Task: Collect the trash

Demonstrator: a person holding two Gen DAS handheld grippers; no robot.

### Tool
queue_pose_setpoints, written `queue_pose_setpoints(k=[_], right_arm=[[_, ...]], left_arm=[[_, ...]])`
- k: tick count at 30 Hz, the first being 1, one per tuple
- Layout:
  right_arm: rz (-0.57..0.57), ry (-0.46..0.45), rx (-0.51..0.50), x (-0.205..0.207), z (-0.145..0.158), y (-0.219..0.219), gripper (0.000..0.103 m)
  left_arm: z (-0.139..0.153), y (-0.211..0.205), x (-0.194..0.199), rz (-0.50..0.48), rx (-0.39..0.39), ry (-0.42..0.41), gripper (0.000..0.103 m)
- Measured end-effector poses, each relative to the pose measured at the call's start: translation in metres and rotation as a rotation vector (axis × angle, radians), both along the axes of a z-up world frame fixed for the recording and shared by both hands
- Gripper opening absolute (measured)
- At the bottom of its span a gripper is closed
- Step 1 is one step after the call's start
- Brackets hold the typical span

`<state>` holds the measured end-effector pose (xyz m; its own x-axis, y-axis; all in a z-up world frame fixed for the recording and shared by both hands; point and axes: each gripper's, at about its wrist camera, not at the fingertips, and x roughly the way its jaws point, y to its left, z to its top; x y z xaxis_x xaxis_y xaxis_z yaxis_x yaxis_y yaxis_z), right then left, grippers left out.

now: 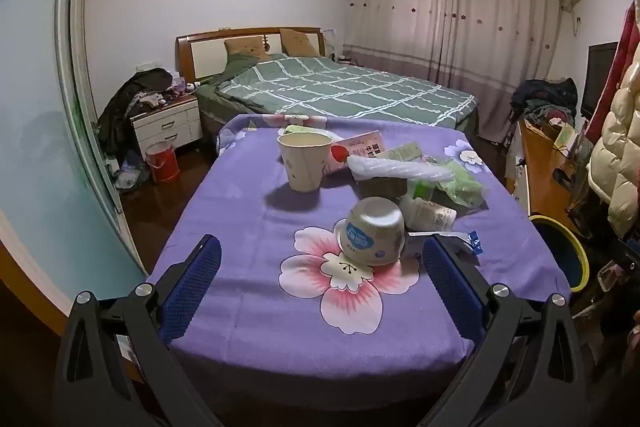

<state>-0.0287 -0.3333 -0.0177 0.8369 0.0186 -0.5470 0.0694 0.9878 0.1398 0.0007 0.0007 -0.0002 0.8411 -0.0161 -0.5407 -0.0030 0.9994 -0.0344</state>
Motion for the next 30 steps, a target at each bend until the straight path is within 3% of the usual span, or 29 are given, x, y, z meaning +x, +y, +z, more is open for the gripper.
queue_pose_setpoints(k=[30], right_arm=[[-0.005,0.02,0.024,0.006,-0.01,-0.006,0.097]], left_arm=[[0.003,-0.004,0.001,0.009,0.022,0.001,0.099]])
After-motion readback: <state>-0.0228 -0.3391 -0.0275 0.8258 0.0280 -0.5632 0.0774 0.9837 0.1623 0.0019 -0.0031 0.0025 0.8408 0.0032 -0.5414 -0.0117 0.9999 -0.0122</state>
